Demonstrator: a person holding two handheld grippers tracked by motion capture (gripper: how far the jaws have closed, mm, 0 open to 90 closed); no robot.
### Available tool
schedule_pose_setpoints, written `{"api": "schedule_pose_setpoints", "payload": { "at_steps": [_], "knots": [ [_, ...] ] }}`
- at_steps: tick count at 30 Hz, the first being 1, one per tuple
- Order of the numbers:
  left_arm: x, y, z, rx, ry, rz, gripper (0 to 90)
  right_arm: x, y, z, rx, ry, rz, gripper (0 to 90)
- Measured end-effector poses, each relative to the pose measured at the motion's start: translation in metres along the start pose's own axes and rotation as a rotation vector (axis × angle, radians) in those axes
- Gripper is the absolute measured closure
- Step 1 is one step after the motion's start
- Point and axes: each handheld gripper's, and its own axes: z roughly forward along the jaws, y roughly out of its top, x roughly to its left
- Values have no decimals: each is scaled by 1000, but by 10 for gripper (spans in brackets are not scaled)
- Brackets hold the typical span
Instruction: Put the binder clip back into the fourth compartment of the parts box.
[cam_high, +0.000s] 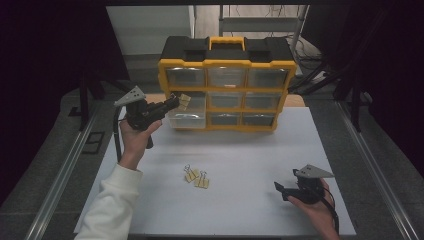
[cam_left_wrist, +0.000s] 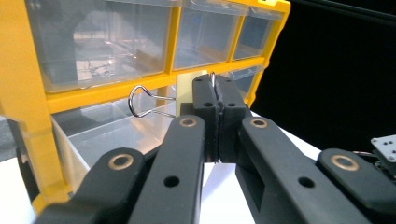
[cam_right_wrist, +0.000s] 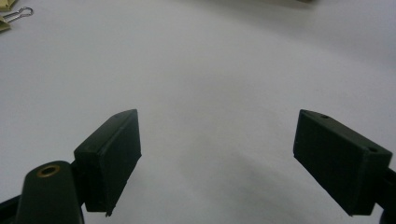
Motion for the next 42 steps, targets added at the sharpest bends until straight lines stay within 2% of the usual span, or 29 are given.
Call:
{"api": "schedule_pose_setpoints", "payload": {
  "at_steps": [12, 17, 20, 21, 23, 25, 27, 30, 36, 42],
  "knots": [
    [14, -2, 13, 9, 69, -2, 892, 0, 0, 0, 0, -1, 0, 156],
    [15, -4, 18, 25, 102, 14, 891, 0, 0, 0, 1, -2, 1, 156],
    [17, -6, 21, 51, 127, 8, 869, 0, 0, 0, 0, -1, 0, 156],
    [17, -7, 21, 48, 123, 4, 790, 0, 0, 0, 1, -1, 1, 156],
    [18, -6, 20, 36, 94, -1, 569, 0, 0, -1, 1, -1, 1, 156],
    [15, -4, 17, 30, 75, 3, 439, 0, 0, -1, 1, -1, 1, 156],
    [13, -2, 15, 35, 53, 7, 369, 0, 0, 0, 2, -1, 0, 156],
    [7, -1, 14, 59, 29, 21, 327, 0, 0, 0, 3, 0, -1, 156],
    [2, 0, 12, 100, -13, 27, 305, 0, 0, 0, 2, -2, 0, 156],
    [-2, 1, 10, 133, -26, 37, 291, 0, 0, 0, 2, 0, 0, 156]
  ]
}}
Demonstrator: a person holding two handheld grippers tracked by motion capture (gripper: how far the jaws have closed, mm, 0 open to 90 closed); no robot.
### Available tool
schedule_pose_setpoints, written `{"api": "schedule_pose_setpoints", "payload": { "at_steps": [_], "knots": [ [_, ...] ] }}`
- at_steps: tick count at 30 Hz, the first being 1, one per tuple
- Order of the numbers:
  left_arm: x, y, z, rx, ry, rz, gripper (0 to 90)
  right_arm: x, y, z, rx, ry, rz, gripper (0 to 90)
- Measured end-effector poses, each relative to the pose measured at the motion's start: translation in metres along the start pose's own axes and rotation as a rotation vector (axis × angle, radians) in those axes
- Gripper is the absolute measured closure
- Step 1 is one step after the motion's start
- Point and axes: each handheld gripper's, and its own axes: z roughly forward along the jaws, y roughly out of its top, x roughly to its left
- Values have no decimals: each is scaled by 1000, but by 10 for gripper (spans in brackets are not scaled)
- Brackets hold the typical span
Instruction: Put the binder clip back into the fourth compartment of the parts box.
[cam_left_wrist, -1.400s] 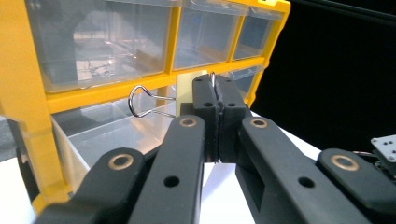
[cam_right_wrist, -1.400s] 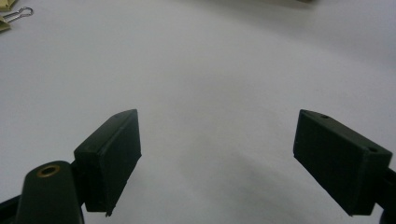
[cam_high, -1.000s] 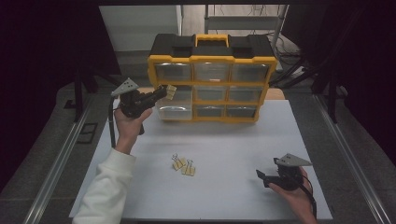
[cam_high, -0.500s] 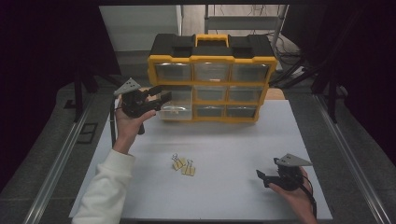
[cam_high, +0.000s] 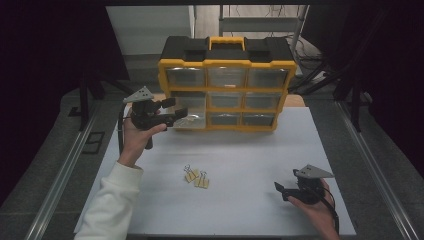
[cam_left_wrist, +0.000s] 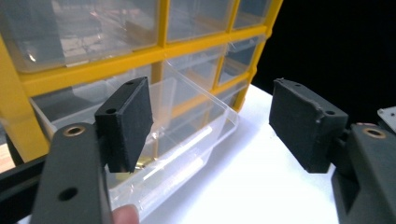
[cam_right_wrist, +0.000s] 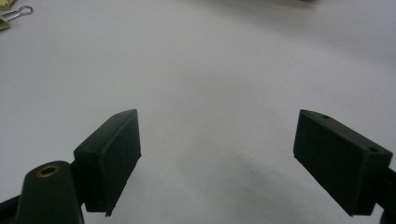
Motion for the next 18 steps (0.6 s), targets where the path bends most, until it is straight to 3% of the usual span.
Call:
{"api": "schedule_pose_setpoints", "payload": {
  "at_steps": [18],
  "knots": [
    [-18, 1, 1, 54, -58, 59, 266, 0, 0, 0, -3, -1, -1, 155]
  ]
}}
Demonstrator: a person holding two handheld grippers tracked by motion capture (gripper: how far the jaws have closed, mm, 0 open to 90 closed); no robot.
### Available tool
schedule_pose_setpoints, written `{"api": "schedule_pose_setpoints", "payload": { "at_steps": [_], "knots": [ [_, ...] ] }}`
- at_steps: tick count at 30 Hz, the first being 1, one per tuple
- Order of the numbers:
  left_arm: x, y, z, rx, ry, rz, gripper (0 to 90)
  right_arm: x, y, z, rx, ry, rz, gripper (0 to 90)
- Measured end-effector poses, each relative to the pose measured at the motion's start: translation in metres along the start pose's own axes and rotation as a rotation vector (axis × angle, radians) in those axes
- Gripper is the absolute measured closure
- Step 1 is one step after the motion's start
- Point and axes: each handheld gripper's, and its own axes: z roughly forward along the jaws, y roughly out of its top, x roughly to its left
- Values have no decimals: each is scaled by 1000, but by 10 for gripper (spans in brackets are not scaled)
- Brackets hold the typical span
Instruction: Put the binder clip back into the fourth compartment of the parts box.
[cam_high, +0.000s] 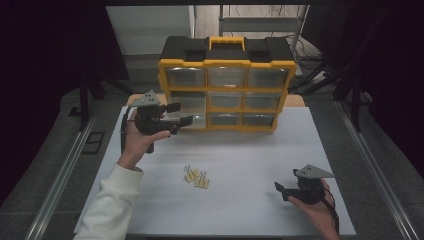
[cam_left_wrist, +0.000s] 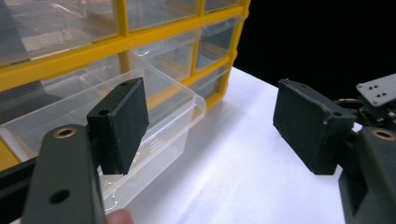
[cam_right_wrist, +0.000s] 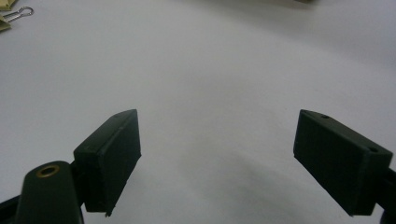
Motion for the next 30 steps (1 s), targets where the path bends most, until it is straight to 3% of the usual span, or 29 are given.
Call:
{"api": "schedule_pose_setpoints", "payload": {
  "at_steps": [10, 30],
  "knots": [
    [-12, 1, -3, 40, -18, 6, 266, 0, 0, 0, 0, -1, -3, 155],
    [-17, -13, -9, 99, -39, 1, 269, 0, 0, 0, 1, -3, -6, 155]
  ]
}}
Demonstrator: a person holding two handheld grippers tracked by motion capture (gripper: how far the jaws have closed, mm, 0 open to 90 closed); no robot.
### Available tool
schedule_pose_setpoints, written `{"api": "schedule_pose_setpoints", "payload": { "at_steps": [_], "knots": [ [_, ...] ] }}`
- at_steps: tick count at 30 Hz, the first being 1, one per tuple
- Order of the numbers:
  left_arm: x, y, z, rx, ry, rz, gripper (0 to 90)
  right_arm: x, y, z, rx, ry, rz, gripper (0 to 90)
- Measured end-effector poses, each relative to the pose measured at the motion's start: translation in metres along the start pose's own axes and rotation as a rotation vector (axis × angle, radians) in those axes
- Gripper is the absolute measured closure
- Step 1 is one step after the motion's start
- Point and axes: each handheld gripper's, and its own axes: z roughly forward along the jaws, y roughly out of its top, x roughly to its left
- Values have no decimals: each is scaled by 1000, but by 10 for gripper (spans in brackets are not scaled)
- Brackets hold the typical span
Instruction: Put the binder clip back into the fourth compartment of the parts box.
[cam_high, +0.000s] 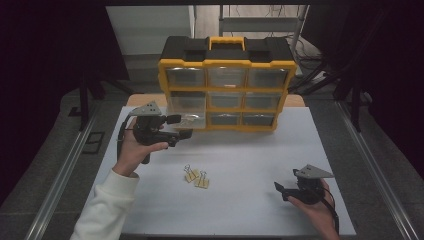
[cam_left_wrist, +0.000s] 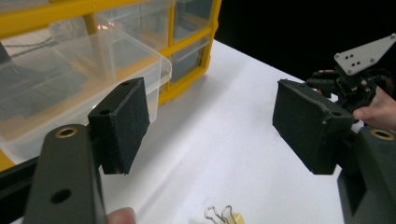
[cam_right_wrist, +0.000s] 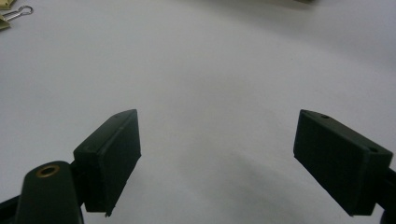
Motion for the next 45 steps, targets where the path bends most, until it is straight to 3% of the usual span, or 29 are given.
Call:
{"api": "schedule_pose_setpoints", "payload": {
  "at_steps": [8, 45],
  "knots": [
    [-1, -8, 4, 42, 0, 1, 274, 0, 0, 0, 2, -1, 0, 154],
    [3, -33, 18, 151, 8, -34, 272, 0, 0, 0, 2, -1, 0, 153]
  ]
}}
